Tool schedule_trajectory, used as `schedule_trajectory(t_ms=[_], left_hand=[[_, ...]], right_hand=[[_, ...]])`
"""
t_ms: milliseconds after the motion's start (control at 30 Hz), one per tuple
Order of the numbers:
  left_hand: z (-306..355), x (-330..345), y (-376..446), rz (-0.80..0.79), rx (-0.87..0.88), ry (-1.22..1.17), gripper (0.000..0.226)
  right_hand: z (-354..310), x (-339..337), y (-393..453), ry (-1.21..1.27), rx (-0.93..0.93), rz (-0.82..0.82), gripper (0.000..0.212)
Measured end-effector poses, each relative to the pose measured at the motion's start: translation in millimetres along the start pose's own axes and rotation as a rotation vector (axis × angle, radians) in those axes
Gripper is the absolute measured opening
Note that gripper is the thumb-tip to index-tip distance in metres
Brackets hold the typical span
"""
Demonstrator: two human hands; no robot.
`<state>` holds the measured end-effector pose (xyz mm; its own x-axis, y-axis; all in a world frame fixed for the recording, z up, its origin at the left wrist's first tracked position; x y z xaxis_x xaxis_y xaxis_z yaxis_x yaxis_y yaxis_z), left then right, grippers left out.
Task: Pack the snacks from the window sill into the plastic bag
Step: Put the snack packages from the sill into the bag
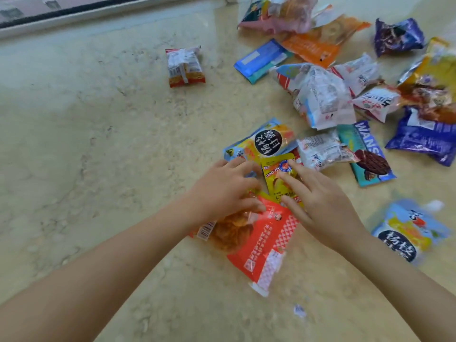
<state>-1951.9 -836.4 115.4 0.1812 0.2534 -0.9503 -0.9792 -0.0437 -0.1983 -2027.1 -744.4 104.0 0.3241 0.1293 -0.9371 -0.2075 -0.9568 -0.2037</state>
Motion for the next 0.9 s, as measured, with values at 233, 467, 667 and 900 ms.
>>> schedule_trajectory(t_ms=[233,467,667,900], left_hand=[[-4.4,16.0,1.9,-0.338,-0.031,-0.001,0.086],[-29.1,20.7,-30.7,-0.407,-0.111,-0.148,0.083],[-87.5,27.2,-96.0,-0.423,-0.332,-0.435,0.079],[-127.7,52.2,-165.9,-0.425,-0.653,-0.838,0.047]], right_hand=[[5.9,3.7,-1.7,0.158,0.132,-0.035,0.061],[-17.4,1.4,-5.4,0.25,0.123,0.063,0.054],[-41.3,14.5,-1.8,0.256,0.327,0.025,0.065],[-64.3,48.7,-3.2,0.447,0.573,-0.156,0.097]])
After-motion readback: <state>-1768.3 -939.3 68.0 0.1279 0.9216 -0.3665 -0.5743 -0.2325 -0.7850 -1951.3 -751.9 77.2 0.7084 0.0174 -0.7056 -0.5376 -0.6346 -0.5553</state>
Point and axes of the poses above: each hand's wrist, its own y-axis towards the middle knuckle, its own x-axis out of the palm, z = x × y, the point moved 10 cm from there along y, towards the middle knuckle, and after that the axes turned 15 degrees about -z, right-handed, at the moved point
